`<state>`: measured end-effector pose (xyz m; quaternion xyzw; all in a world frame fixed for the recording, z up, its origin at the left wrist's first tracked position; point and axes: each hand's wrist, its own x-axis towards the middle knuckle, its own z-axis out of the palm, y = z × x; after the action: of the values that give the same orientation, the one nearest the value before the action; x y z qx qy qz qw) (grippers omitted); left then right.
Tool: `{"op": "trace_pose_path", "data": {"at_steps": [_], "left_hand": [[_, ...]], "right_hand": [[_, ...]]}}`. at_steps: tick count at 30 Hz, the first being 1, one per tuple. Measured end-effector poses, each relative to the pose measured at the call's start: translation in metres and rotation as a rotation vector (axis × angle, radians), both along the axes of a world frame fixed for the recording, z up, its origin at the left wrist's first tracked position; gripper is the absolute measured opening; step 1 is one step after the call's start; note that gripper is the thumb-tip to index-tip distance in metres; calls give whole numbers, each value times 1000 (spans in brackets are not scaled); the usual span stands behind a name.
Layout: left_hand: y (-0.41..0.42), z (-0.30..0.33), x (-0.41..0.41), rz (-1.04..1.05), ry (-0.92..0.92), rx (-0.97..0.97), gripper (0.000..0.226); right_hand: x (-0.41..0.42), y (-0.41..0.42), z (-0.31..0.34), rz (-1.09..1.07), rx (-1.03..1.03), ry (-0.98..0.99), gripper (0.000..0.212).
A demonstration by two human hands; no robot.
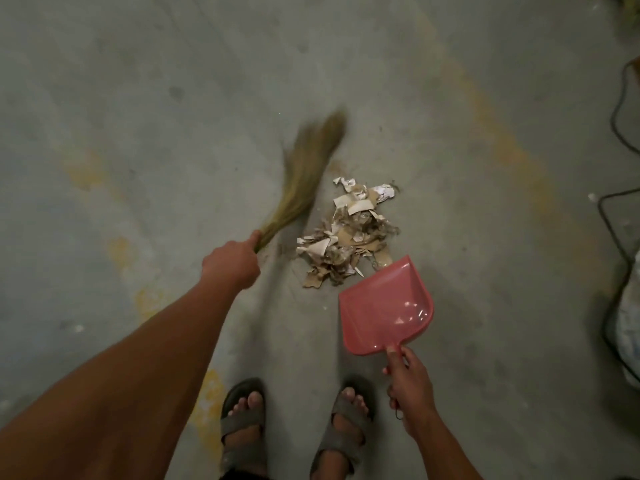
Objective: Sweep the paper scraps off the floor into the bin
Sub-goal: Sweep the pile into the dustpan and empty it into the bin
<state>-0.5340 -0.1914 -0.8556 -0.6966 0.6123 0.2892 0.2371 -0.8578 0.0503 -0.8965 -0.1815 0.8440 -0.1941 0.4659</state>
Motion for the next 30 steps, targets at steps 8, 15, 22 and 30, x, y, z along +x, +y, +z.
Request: {"op": "trace_pose_path", "data": {"at_steps": [8, 15, 22, 30], "left_hand": [[90, 10, 27, 28, 135, -125, 68], [144, 21, 45, 272, 290, -268, 69], [192, 16, 63, 464, 198, -234, 69], [267, 8, 30, 708, 50, 60, 71]], "right_hand": [[33, 9, 24, -51, -4, 0, 42], [49, 7, 50, -75, 3, -28, 49], [44, 17, 60, -12, -9, -73, 44], [9, 44, 63, 90, -30, -99, 25]]}}
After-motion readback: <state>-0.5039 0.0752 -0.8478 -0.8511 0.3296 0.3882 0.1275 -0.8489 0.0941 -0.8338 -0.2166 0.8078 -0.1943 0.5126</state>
